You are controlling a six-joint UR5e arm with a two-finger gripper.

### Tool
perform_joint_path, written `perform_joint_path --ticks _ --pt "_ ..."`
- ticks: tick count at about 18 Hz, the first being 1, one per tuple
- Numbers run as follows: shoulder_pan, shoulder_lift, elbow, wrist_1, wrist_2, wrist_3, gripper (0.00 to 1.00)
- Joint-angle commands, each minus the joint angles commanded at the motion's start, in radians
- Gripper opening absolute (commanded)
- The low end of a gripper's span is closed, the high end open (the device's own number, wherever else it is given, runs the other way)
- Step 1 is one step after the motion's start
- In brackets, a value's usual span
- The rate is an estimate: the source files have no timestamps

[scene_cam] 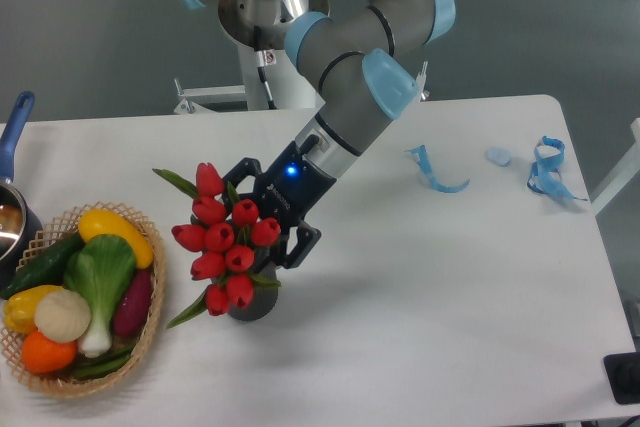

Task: Pick up the flowers from the vase
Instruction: 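Close the gripper around the tulip stems just above the vase rim, then lift the gripped tulip bouquet straight up out of the vase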

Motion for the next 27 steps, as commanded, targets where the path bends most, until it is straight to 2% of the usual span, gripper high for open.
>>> perform_joint_path --ticks 4,9,13,21,27 --pt "0.005 0.002 0.002 0.0 -0.002 0.0 0.49" --pt "0.014 0.005 0.006 -0.002 -0.018 -0.005 0.4" --pt "0.017 0.027 0.018 -0.006 -0.047 -0.06 0.4" --pt "0.018 0.159 0.032 -0.008 -0.086 -0.216 0.4" --pt "0.021 0.173 0.133 -0.008 -0.098 -0.348 0.4"
